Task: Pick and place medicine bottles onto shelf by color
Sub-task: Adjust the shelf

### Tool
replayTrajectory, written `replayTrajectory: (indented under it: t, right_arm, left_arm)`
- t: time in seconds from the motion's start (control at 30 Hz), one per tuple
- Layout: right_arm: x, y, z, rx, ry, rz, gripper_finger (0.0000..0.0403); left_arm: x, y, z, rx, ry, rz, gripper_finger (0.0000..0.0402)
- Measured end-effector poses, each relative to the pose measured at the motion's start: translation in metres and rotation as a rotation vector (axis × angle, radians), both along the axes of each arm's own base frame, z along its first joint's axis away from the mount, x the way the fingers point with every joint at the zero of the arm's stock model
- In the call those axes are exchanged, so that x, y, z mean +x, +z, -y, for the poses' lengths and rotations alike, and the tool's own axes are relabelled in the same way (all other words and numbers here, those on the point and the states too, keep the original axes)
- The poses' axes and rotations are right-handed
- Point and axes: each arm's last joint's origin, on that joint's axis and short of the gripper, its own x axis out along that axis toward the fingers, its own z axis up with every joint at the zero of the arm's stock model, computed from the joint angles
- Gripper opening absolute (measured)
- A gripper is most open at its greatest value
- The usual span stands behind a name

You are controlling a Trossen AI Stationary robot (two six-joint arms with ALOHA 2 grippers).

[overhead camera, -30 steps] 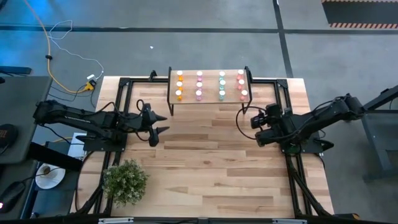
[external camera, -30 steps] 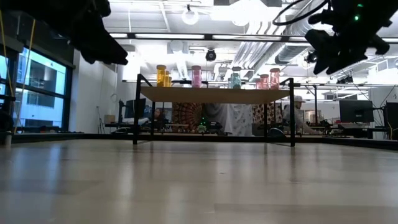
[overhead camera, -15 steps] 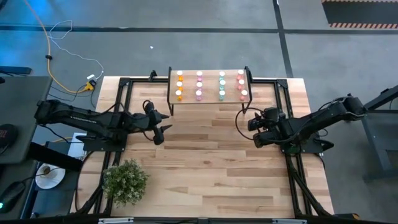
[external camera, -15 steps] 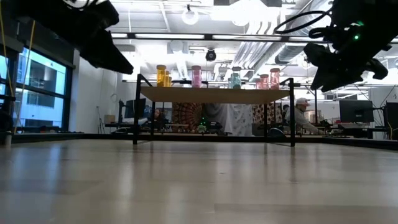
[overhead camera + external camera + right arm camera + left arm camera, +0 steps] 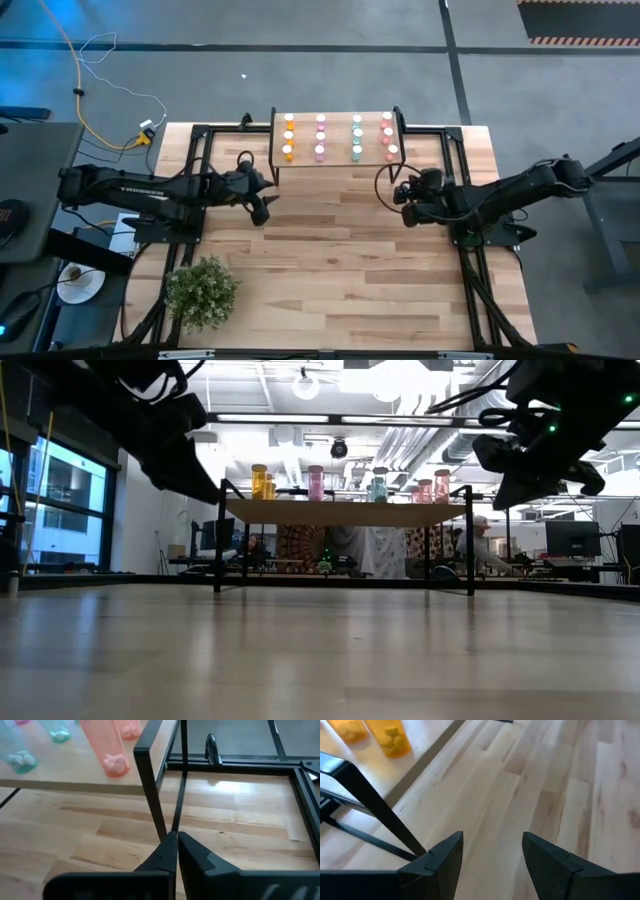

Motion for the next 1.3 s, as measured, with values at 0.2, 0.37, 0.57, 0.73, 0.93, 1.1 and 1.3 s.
replayTrajectory:
  t: [0.2,0.37,0.57,0.73,0.93,1.1,1.3]
  right_arm:
    - [0.002,0.001,0.002,-0.010,0.010,-0.016,0.0002]
    - [0.002,0.001,0.002,-0.017,0.019,-0.031,0.0000]
    - [0.002,0.001,0.002,-0.023,0.023,-0.037,0.0000]
    - [0.002,0.001,0.002,-0.023,0.022,-0.038,0.0000]
    - [0.002,0.001,0.002,-0.023,0.022,-0.035,0.0000]
    - [0.002,0.001,0.002,-0.023,0.022,-0.032,0.0000]
    - [0.002,0.001,0.002,-0.022,0.022,-0.030,0.0000]
  left_arm:
    - [-0.001,0.000,-0.009,0.051,0.011,-0.026,0.0159]
    - [-0.003,0.000,-0.019,0.063,0.048,-0.025,0.0120]
    - [-0.006,0.000,-0.028,0.031,0.028,-0.014,0.0060]
    - [-0.006,0.002,-0.032,0.040,0.014,0.002,0.0012]
    - [-0.008,0.002,-0.036,0.023,0.022,0.012,0.0003]
    - [-0.008,0.001,-0.041,0.011,0.031,0.018,0.0001]
    - [-0.008,-0.005,-0.048,0.000,0.061,-0.007,0.0000]
